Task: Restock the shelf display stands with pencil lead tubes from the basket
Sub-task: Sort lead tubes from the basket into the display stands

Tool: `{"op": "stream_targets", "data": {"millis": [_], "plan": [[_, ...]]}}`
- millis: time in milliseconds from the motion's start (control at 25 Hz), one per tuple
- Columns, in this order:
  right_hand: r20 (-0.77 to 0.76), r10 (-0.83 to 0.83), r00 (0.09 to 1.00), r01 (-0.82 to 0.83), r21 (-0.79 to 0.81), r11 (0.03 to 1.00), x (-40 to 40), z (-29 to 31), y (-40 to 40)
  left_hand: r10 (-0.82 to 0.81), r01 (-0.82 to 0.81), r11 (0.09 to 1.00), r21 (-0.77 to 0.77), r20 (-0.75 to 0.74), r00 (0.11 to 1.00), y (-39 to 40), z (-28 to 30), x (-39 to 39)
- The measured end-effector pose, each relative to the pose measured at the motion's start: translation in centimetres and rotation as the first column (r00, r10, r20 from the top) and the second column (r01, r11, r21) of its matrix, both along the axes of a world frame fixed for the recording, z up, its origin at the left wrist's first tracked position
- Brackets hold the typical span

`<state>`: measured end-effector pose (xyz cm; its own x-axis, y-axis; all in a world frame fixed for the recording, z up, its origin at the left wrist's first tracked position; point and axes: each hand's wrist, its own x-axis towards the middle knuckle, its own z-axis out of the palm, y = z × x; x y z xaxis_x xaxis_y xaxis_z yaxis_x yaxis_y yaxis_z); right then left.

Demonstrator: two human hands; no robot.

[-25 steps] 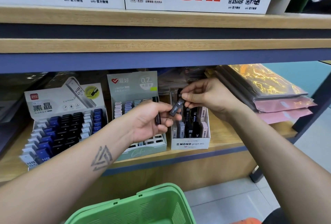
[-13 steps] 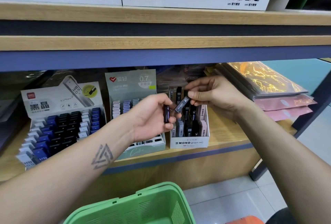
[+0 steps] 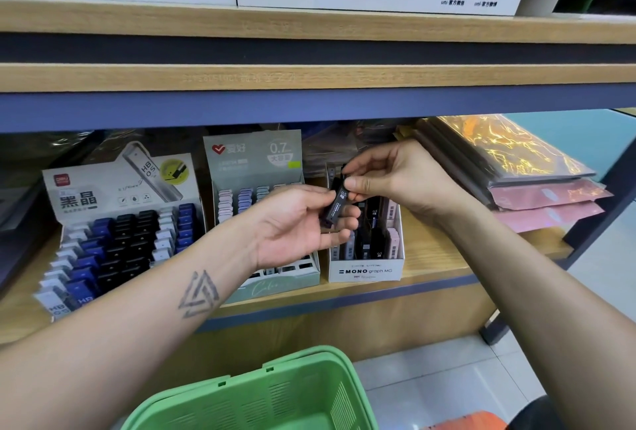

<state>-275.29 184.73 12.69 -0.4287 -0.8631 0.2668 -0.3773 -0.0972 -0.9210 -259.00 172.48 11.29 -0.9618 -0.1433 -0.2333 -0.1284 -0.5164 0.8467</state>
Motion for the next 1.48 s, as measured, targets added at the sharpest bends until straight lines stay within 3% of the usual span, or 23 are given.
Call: {"op": "stream_targets", "data": {"millis": [400,680,760,840,920,960,1040,1080,1120,1240,1480], "plan": [[-0.188,-0.042,0.981,0.052,0.051,0.997,0.3,0.5,-0.1,0.009,-0.013,0.996,-0.083,-0.044,0.999,-0.1,0.3,-0.1],[0.11,0.155,0.982,-0.152,-0.032,0.988,-1.5,0.9,1.2,-0.085,0.078,0.995,-0.067,-0.104,0.991,0.3,0.7,-1.4],[0.158,0.124,0.98,-0.114,-0.069,0.991,-2.4,1.0,1.4,-0.118,0.114,0.992,-0.057,-0.069,0.991,0.3,1.7,-2.5],[0.183,-0.007,0.983,0.032,-0.135,0.99,-4.1,1.3,1.9,-0.042,0.043,0.983,-0.181,0.008,0.999,-0.1,3.1,-4.1],[0.089,-0.246,0.965,0.256,-0.137,0.957,-5.7,1.4,2.6,0.139,-0.105,0.868,-0.486,0.034,0.99,-0.2,4.1,-5.7],[-0.008,-0.365,0.931,0.361,-0.123,0.924,-6.4,1.3,2.9,0.226,-0.16,0.728,-0.667,0.012,0.974,-0.2,4.3,-6.3],[-0.176,-0.473,0.863,0.46,-0.11,0.881,-7.0,1.0,3.1,0.295,-0.135,0.262,-0.956,-0.053,0.954,-0.3,4.0,-6.9],[-0.231,-0.482,0.845,0.472,-0.102,0.876,-7.0,1.0,2.9,0.276,-0.081,0.061,-0.995,-0.061,0.959,-0.4,3.4,-6.9],[-0.282,-0.484,0.829,0.478,-0.092,0.873,-6.9,1.0,2.6,0.246,-0.035,-0.064,-0.997,-0.05,0.968,-0.5,2.7,-7.0],[-0.46,-0.478,0.748,0.5,-0.083,0.862,-6.4,1.1,1.9,0.129,-0.022,-0.248,-0.968,-0.056,0.99,-0.7,1.4,-7.3],[-0.676,-0.353,0.647,0.478,0.0,0.878,-6.6,0.1,0.1,-0.034,0.093,-0.302,-0.949,0.108,0.994,0.2,0.9,-9.4]]}}
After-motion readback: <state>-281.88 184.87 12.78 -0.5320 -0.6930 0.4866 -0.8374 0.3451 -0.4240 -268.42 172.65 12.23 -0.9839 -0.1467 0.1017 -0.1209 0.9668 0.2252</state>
